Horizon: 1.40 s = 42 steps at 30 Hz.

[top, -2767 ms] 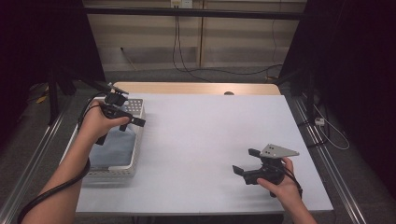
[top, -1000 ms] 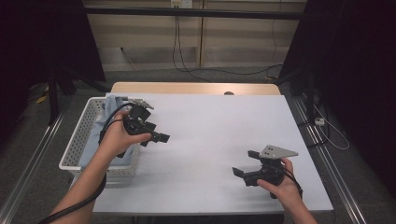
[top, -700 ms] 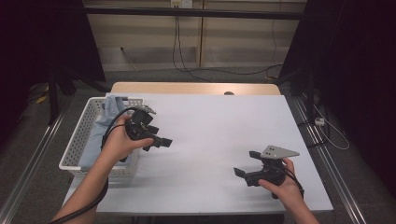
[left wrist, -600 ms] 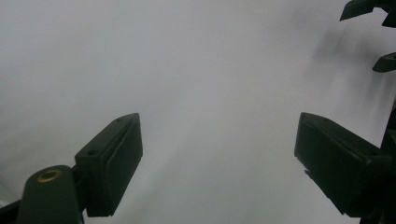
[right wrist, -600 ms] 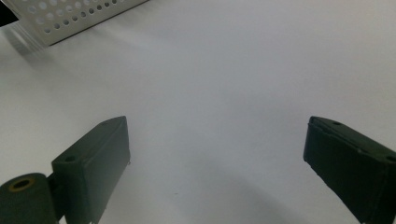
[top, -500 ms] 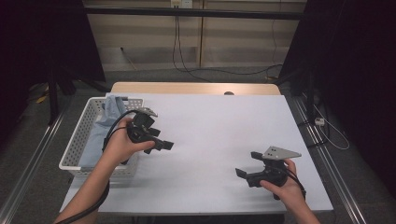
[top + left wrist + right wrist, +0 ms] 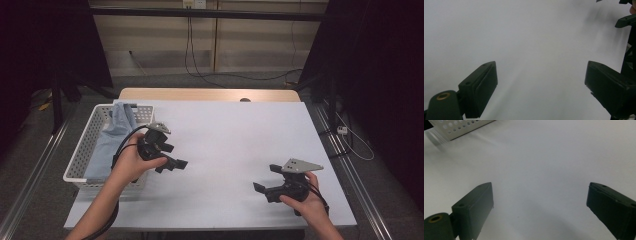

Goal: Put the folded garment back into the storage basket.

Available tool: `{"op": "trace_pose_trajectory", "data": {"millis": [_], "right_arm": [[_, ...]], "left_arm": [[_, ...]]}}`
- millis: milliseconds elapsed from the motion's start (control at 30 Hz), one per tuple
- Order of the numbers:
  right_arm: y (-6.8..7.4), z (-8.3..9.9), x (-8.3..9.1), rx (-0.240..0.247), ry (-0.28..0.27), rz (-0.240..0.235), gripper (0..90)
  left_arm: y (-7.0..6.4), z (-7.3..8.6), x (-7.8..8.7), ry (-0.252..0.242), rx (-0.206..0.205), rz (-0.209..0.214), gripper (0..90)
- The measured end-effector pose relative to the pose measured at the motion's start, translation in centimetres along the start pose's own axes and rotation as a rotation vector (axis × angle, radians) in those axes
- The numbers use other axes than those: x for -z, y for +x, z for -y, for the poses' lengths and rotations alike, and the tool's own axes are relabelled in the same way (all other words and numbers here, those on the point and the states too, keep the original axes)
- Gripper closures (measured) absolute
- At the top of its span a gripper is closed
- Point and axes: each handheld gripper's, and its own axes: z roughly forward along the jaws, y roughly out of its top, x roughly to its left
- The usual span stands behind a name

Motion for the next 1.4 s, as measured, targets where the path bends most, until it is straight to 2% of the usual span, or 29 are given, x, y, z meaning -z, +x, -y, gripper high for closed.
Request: {"op": "trace_pose_trajectory", "data": {"millis": [233, 433, 767, 1400], "right_arm": [[0.1, 0.0, 0.0, 0.002, 0.003, -0.006, 7.1], [0.2, 0.3, 0.2, 0.005, 0.012, -0.003, 7.1], [0.2, 0.5, 0.6, 0.006, 0.012, -0.001, 7.2], [0.1, 1.1, 1.0, 0.005, 0.01, 0.001, 7.1]], "left_arm": [[-0.5, 0.8, -0.3, -0.018, 0.003, 0.013, 11.2], [-0.9, 1.5, -0.6, -0.008, -0.018, 0.014, 10.5], [-1.2, 2.4, -1.4, -0.013, -0.012, 0.038, 10.5], [-1.6, 3.8, -1.8, -0.02, -0.028, 0.052, 10.5]]}}
